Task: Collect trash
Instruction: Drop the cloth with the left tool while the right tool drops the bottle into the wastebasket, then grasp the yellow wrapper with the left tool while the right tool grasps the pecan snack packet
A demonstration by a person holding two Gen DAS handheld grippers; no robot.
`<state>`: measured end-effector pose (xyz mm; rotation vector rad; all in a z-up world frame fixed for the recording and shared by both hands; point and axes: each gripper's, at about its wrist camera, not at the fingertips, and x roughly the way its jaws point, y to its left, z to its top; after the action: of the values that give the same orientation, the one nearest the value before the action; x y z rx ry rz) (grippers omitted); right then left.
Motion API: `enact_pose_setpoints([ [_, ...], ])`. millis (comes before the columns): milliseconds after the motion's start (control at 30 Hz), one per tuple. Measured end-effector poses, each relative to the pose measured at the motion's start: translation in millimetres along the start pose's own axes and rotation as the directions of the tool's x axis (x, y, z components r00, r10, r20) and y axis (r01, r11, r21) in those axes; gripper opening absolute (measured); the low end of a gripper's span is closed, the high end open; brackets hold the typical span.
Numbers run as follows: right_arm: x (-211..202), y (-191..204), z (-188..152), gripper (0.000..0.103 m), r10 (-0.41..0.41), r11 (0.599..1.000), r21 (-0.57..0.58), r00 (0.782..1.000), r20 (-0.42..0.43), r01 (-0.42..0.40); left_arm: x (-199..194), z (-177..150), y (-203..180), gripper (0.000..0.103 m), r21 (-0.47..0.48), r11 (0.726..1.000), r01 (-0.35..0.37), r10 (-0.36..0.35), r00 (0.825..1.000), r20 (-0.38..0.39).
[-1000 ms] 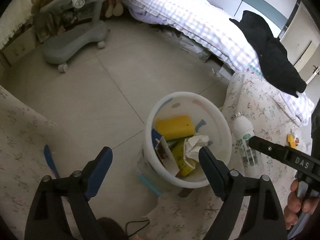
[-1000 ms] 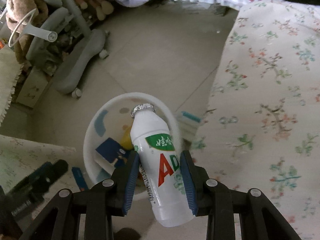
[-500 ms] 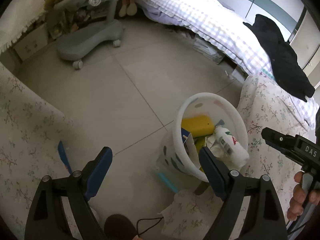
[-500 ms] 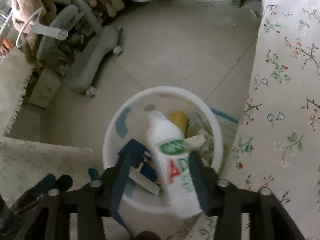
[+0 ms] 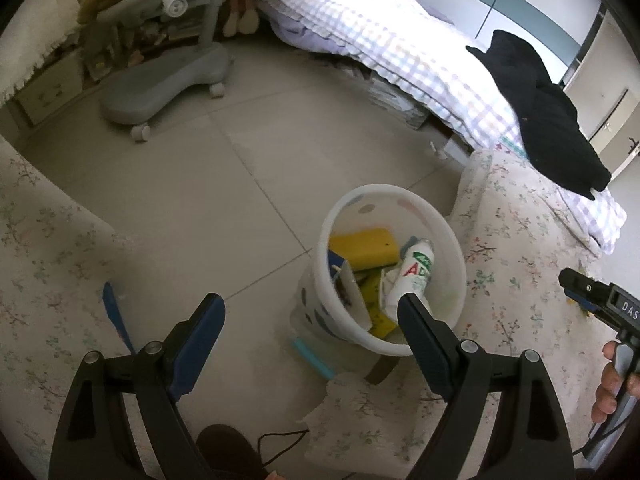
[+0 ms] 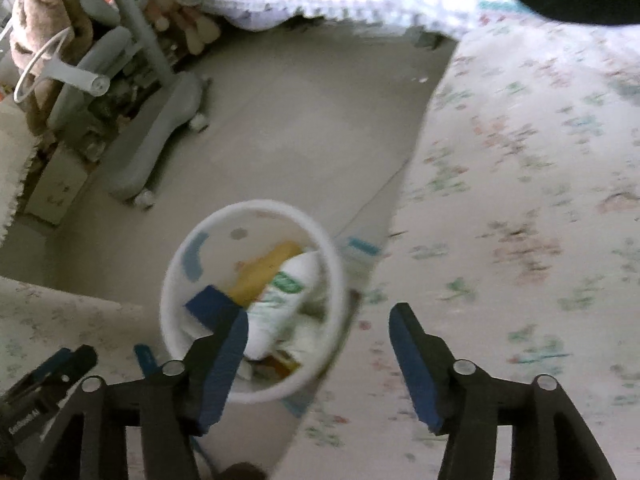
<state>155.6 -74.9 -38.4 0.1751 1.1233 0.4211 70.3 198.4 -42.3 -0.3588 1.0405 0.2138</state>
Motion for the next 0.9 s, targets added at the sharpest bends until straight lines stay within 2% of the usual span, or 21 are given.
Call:
enact_pose_setpoints([
  [500, -68, -104, -13, 0.071, -0.174, 0.983, 0.066, 0.983, 0.058, 0.17, 2, -2, -66, 0.09, 0.096, 0.995, 0.033, -0.034, 0.999, 0.006],
  [533, -72, -110, -15, 0.071, -0.185, 0.981, 0.069, 0.981, 0.061, 0.181, 3, -3, -72, 0.091, 0.102, 0.994, 0.036, -0.036, 0.999, 0.005],
  [600, -81, -125, -19, 0.073, -0.21, 0.976, 0.076, 0.976, 0.065, 0.205, 7, -4, -86, 0.101, 0.124, 0.991, 0.04, -0.04, 0.999, -0.004],
  [900, -121, -186, -34, 0.081, -0.284, 0.954, 0.133, 0.954, 0.096, 0.27, 19, -18, -149, 0.101, 0.216, 0.973, 0.077, -0.072, 0.997, -0.028],
])
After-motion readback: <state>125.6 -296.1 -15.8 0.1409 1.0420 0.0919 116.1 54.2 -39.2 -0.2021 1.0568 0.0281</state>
